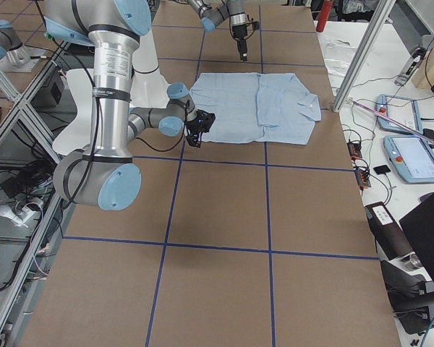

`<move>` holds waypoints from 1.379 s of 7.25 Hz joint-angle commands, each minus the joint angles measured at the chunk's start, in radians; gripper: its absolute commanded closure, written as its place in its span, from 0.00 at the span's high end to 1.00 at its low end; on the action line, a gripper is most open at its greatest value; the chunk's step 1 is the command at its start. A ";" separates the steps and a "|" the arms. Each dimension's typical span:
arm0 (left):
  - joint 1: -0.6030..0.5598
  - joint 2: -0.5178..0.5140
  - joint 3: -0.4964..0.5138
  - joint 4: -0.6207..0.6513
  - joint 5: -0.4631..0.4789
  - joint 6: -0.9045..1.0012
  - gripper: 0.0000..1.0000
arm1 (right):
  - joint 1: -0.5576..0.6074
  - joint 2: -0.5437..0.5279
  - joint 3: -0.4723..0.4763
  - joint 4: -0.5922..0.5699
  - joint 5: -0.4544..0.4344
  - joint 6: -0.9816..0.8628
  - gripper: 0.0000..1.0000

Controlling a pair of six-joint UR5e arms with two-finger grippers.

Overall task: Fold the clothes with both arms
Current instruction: 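Release the sleeve with the left gripper while the right gripper moves to the hem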

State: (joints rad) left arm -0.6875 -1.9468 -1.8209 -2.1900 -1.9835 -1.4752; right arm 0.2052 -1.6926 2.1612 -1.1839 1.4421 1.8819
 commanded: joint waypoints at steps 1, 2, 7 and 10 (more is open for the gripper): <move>0.000 0.028 0.005 -0.005 0.005 0.015 0.95 | -0.194 0.004 0.045 -0.089 -0.153 0.210 0.96; 0.000 0.028 0.003 -0.005 0.002 0.013 0.99 | -0.243 0.014 0.036 -0.144 -0.198 0.251 0.94; 0.000 0.043 0.003 -0.013 0.000 0.010 0.99 | -0.240 0.100 -0.020 -0.221 -0.197 0.264 0.87; 0.000 0.043 0.003 -0.013 0.005 0.010 0.99 | -0.210 0.102 -0.023 -0.252 -0.197 0.253 0.82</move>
State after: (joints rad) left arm -0.6868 -1.9037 -1.8182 -2.2028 -1.9800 -1.4648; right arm -0.0172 -1.5916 2.1413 -1.4290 1.2456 2.1418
